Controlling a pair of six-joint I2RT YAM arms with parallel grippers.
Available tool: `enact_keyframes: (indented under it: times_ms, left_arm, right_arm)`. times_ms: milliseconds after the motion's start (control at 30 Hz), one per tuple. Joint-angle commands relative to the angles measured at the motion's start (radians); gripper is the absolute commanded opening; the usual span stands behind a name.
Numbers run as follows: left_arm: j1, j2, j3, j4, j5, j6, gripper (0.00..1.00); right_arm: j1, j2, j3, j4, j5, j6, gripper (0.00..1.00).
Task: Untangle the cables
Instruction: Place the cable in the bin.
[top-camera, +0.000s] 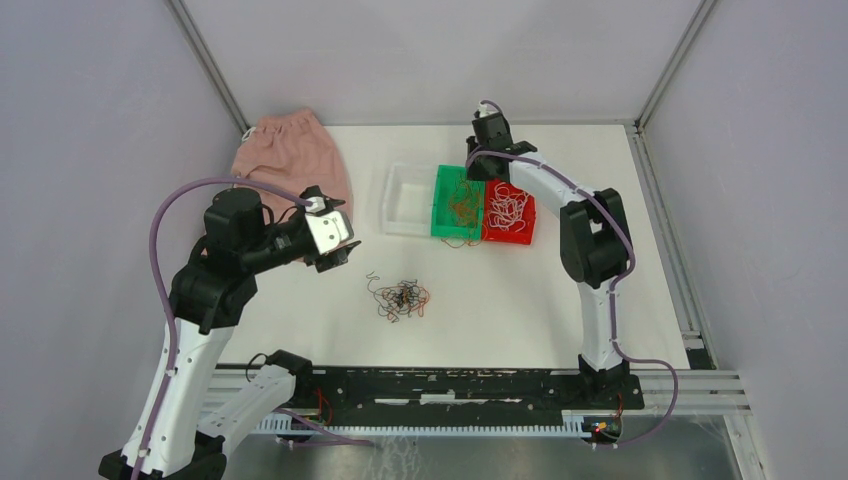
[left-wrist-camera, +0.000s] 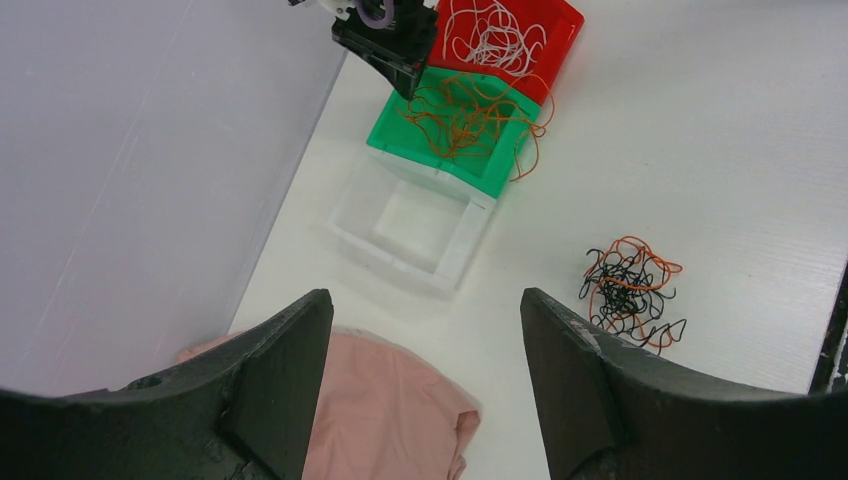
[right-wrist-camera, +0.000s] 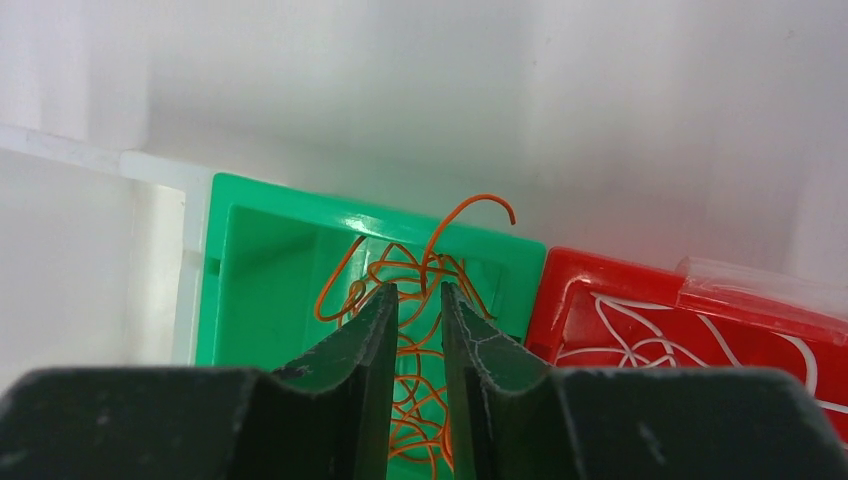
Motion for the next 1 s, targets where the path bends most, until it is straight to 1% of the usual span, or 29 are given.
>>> enact_keyframes:
  times_ms: [0, 300, 467, 600, 767, 967]
  left_arm:
    - [-0.004, -0.002, 0.001, 0.036, 0.005, 0.054, 0.77]
    - [-0.003, 0.002, 0.0, 0.034, 0.017, 0.055, 0.76]
    - [-0.004, -0.002, -0.005, 0.034, 0.016, 0.053, 0.76]
    - [-0.004, -0.008, -0.01, 0.034, 0.016, 0.053, 0.76]
    - [-0.004, -0.011, -0.009, 0.028, 0.023, 0.053, 0.76]
    - [-0.003, -0.021, -0.006, 0.028, 0.028, 0.052, 0.76]
  right_arm:
    - [0.005, 0.012, 0.049, 0.063, 0.035, 0.034, 0.27]
    - [0.015, 0.025, 0.013, 0.146, 0.081, 0.083, 0.17]
    - [0.028, 0.024, -0.012, 0.19, 0.11, 0.097, 0.09]
    - [0.037, -0.008, -0.055, 0.227, 0.125, 0.094, 0.01]
    - [0.044, -0.103, -0.161, 0.306, 0.116, 0.09, 0.0]
    - [0.067, -0.188, -0.253, 0.333, 0.101, 0.082, 0.0]
